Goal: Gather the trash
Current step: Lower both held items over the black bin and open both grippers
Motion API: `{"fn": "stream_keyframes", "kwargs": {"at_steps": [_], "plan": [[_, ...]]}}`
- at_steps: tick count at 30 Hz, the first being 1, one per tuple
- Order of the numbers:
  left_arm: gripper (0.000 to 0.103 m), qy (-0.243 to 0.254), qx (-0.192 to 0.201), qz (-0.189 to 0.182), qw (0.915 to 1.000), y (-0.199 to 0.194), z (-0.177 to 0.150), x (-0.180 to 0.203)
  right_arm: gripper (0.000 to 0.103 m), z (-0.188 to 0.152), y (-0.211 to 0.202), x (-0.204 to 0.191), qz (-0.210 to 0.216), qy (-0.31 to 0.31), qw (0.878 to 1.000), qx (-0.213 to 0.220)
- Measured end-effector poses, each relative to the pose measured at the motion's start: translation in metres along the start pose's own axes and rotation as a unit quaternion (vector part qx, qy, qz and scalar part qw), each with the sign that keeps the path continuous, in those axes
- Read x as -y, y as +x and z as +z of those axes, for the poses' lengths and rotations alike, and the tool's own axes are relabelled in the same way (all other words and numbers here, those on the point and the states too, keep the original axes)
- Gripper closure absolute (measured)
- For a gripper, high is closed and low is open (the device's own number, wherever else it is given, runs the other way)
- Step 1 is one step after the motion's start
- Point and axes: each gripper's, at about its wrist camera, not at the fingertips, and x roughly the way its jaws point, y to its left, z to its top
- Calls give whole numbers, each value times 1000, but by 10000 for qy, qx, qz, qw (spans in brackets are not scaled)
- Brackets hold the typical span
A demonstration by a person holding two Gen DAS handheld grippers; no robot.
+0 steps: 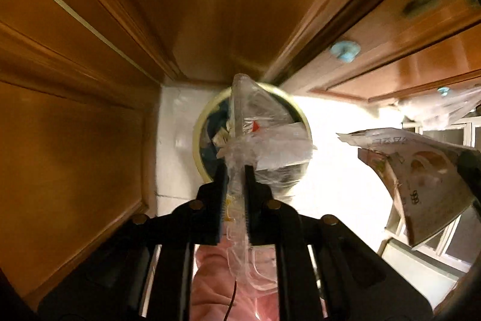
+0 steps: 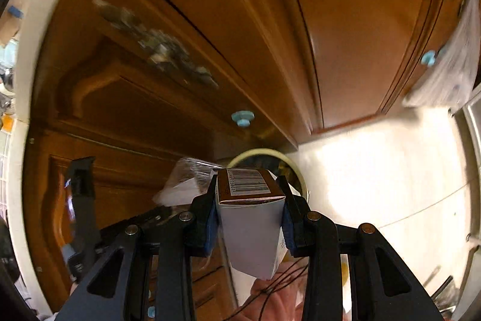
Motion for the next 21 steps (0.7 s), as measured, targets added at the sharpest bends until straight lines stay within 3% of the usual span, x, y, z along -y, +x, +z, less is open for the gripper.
{"fn": "stream_keyframes", "kwargs": {"at_steps": [3,4,11,21], "plan": [[60,30,-198,-30,9998,28,3,-2,69,-4,34,3,32,79,9998,-177],[55,56,-183,8,9998,34,4,-2,69,-6,45,4,38,113,9997,-227],[55,70,-164,219,9996,58,-2,-16,69,-10,112,6,195,361,9976,-552],[55,-446,16,159,9989,58,-3,-65,68,-9,192,-7,707,829,9869,-1187]]}}
